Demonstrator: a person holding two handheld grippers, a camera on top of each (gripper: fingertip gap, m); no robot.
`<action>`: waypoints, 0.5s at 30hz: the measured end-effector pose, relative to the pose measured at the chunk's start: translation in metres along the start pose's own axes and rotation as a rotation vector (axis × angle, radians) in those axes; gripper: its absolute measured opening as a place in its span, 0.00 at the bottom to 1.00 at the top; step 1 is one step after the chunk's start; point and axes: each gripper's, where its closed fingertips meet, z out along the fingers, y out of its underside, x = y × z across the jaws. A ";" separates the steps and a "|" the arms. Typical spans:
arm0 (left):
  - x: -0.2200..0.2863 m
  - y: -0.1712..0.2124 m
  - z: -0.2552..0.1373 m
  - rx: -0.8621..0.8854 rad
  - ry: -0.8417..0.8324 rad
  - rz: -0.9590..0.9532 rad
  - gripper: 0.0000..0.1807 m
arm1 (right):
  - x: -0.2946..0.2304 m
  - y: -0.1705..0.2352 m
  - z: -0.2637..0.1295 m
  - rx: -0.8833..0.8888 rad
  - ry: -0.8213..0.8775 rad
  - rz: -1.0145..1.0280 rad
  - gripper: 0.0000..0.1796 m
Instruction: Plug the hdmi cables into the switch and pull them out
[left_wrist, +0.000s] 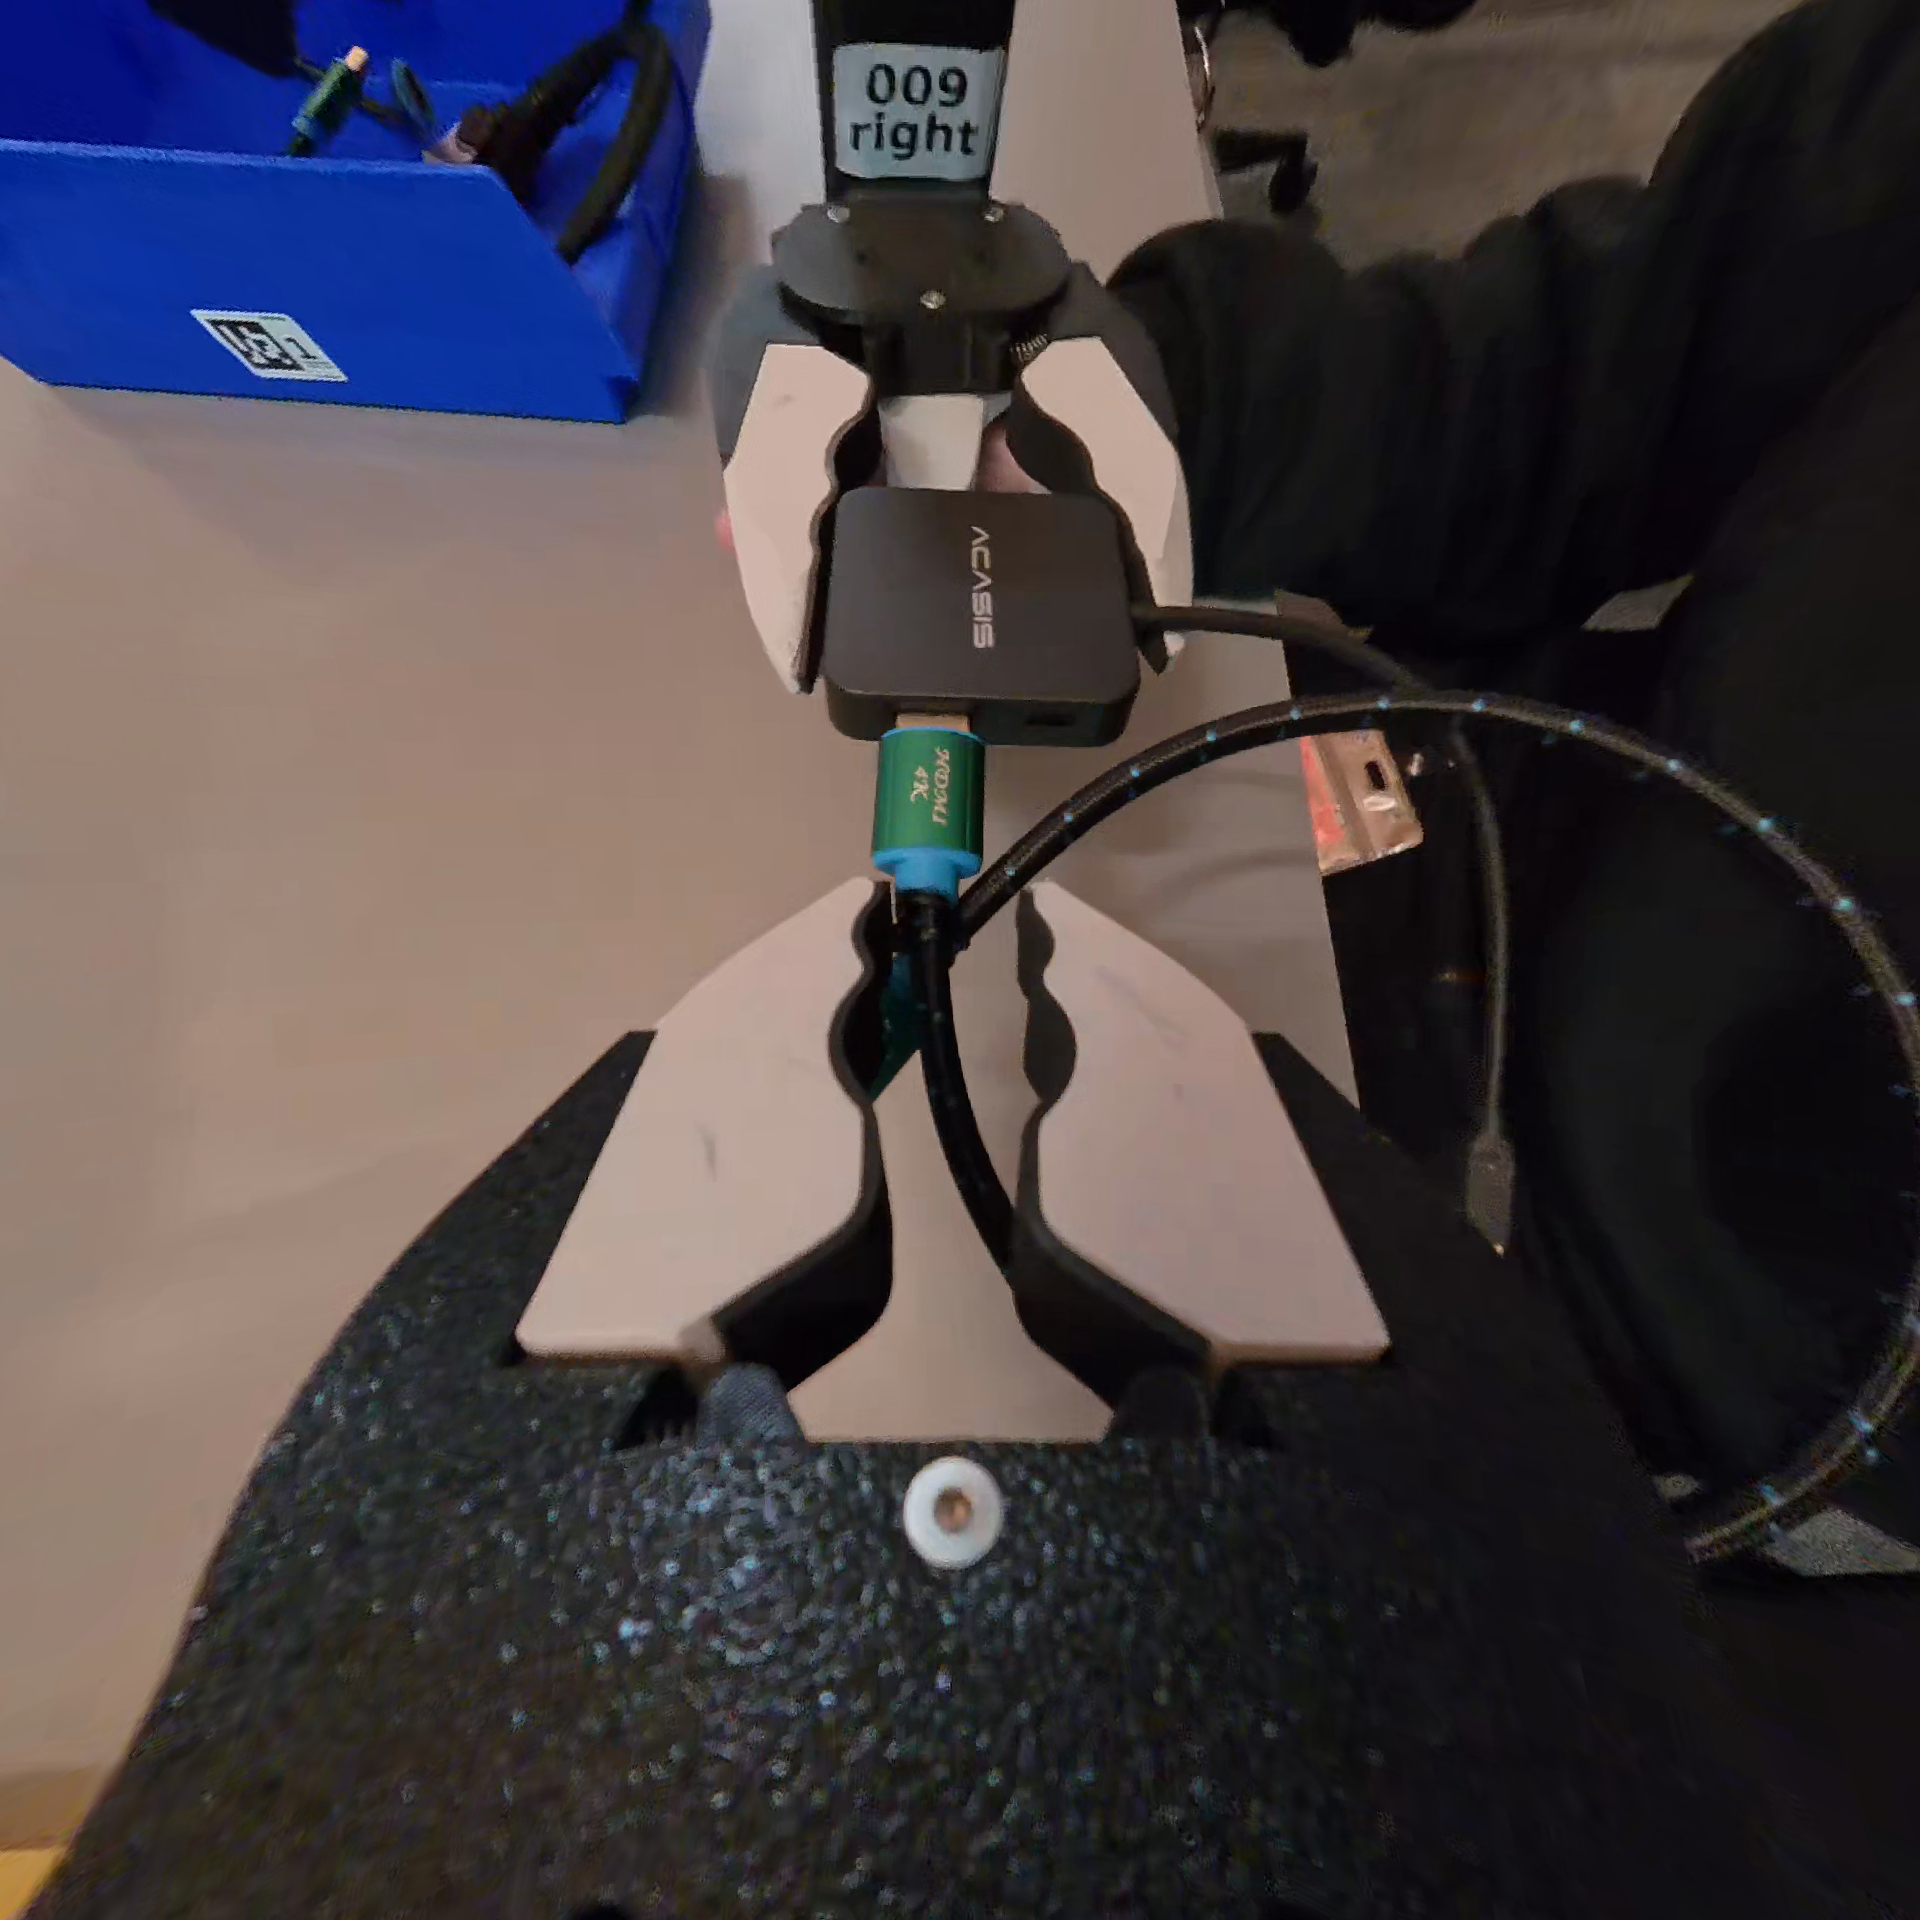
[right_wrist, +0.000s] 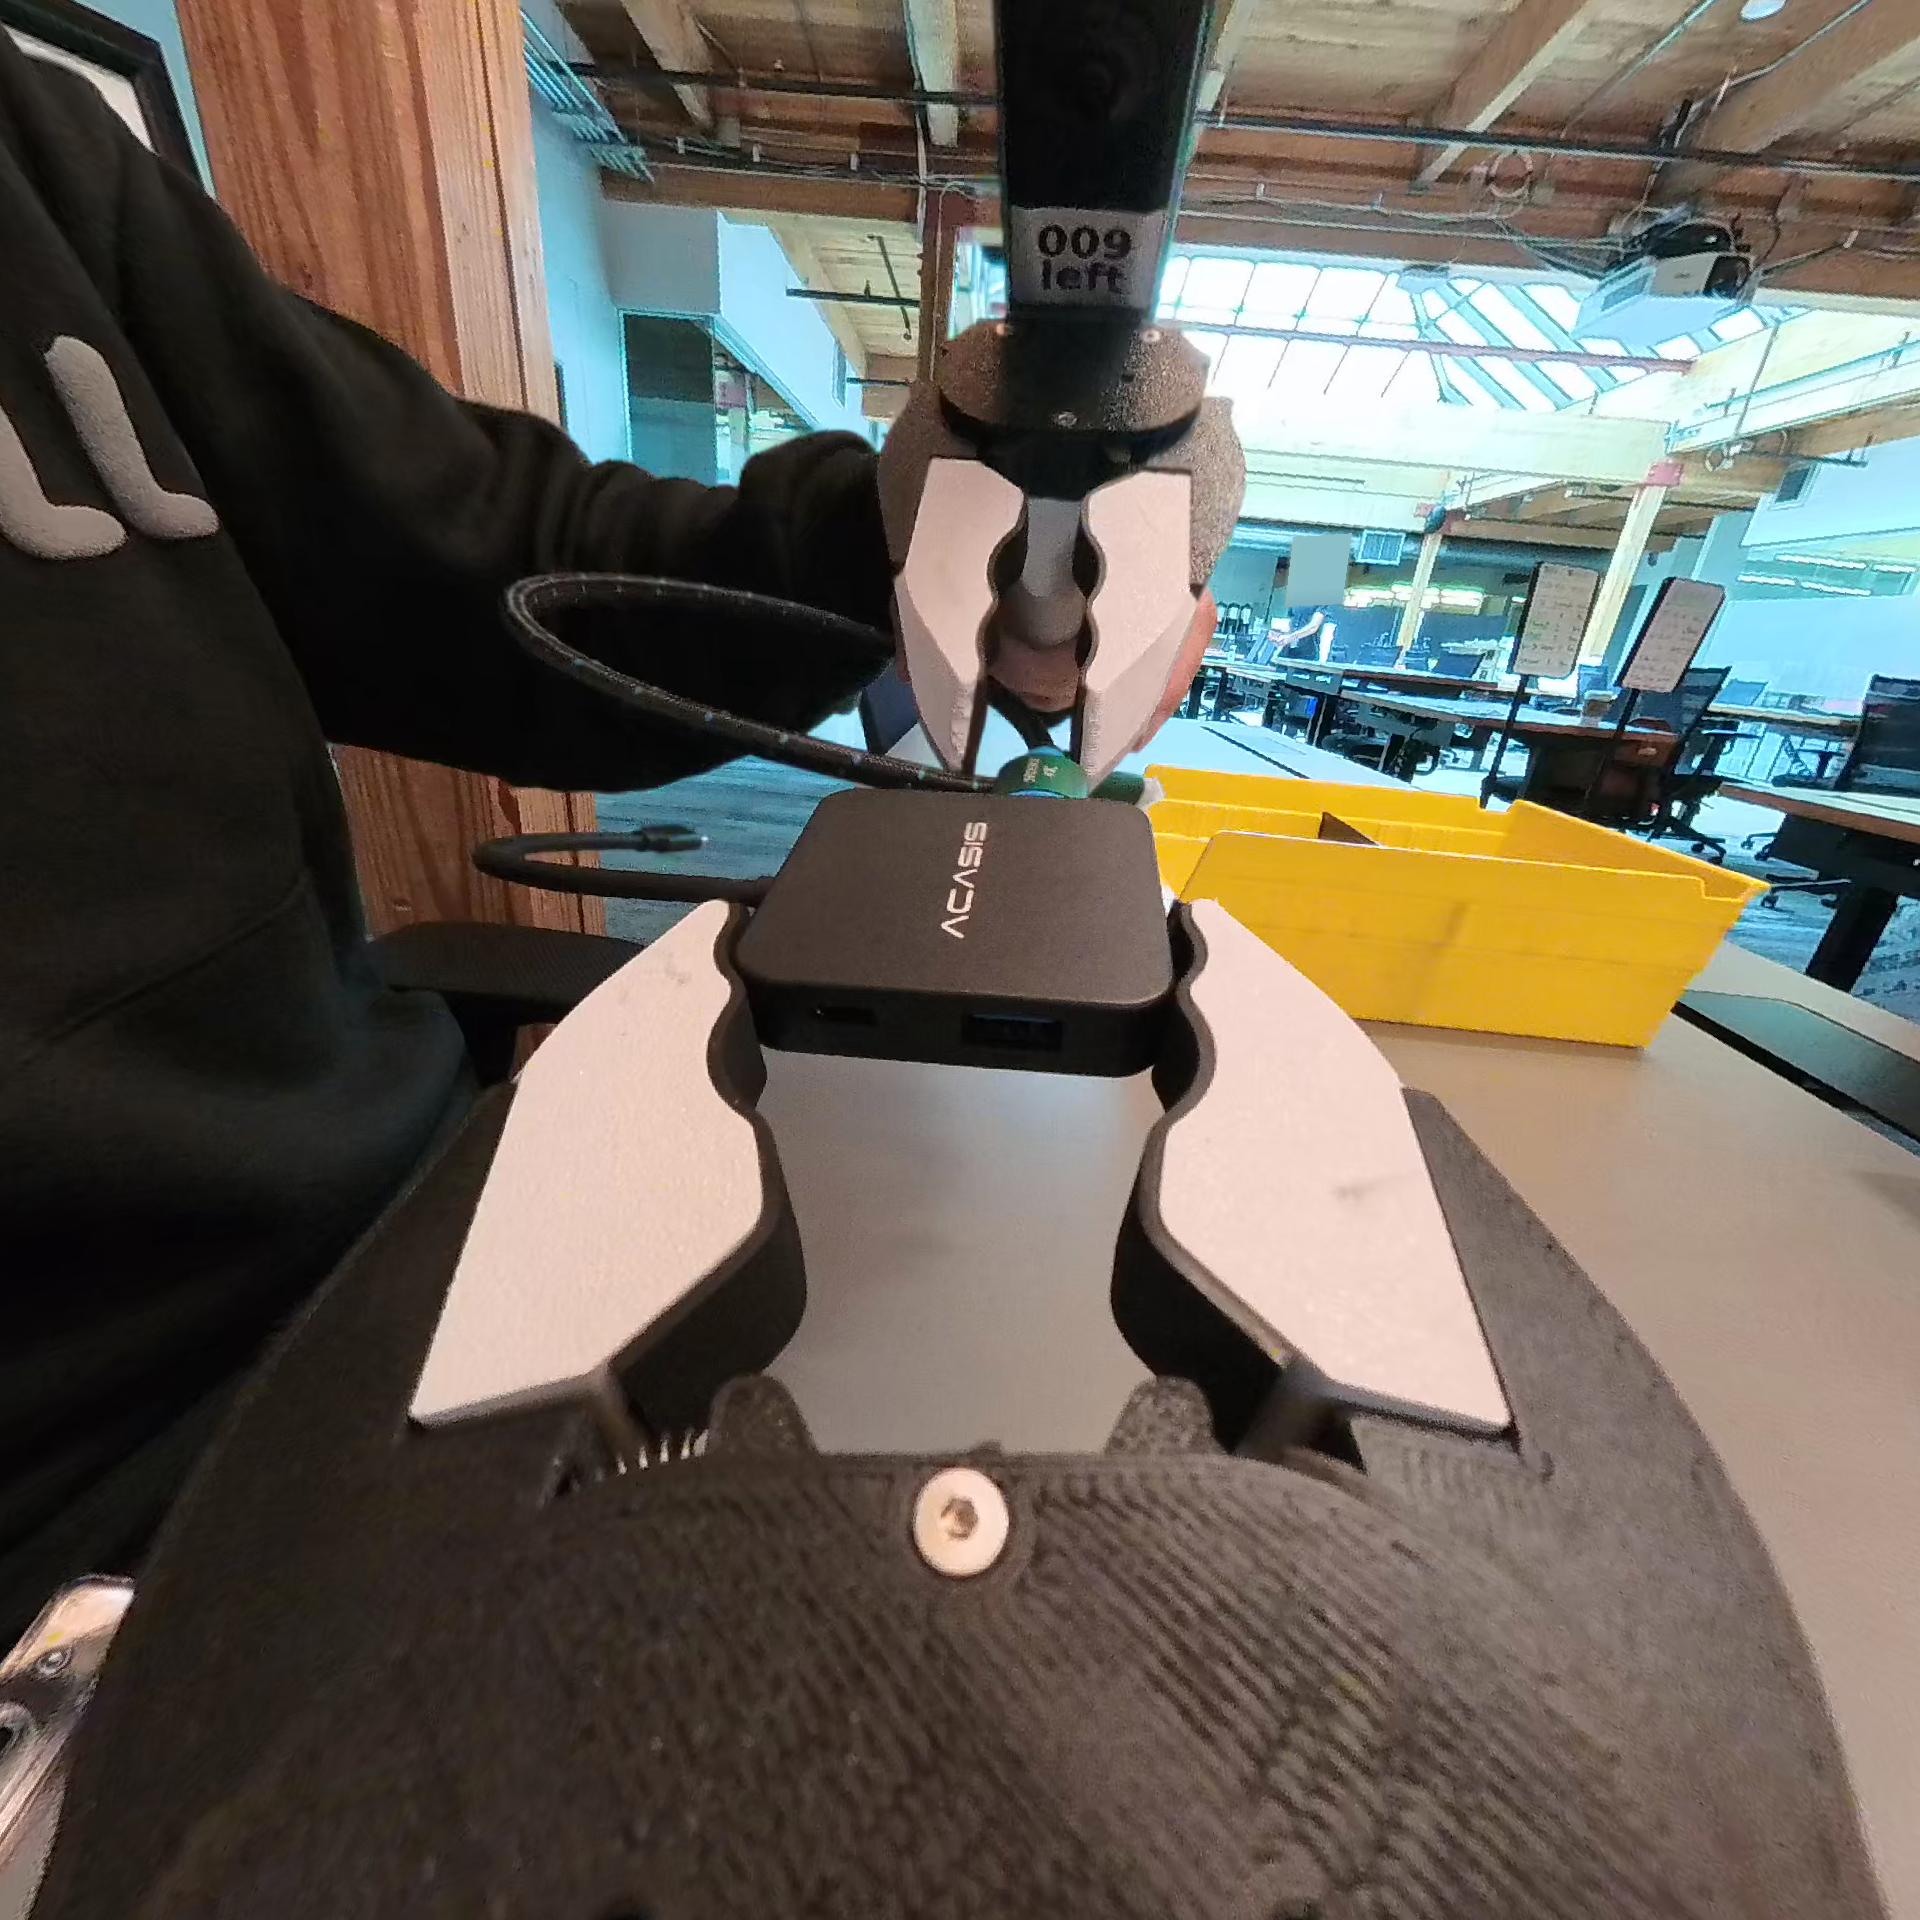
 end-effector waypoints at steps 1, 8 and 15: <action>-0.002 0.000 -0.001 0.013 -0.005 -0.018 0.10 | 0.000 0.000 0.000 0.001 0.004 -0.003 0.42; -0.007 0.004 0.000 0.023 -0.032 -0.049 0.06 | 0.001 0.004 0.003 -0.024 0.012 -0.016 0.42; -0.005 0.006 0.001 -0.053 -0.113 0.021 0.05 | 0.000 0.013 0.006 -0.062 0.011 -0.011 0.43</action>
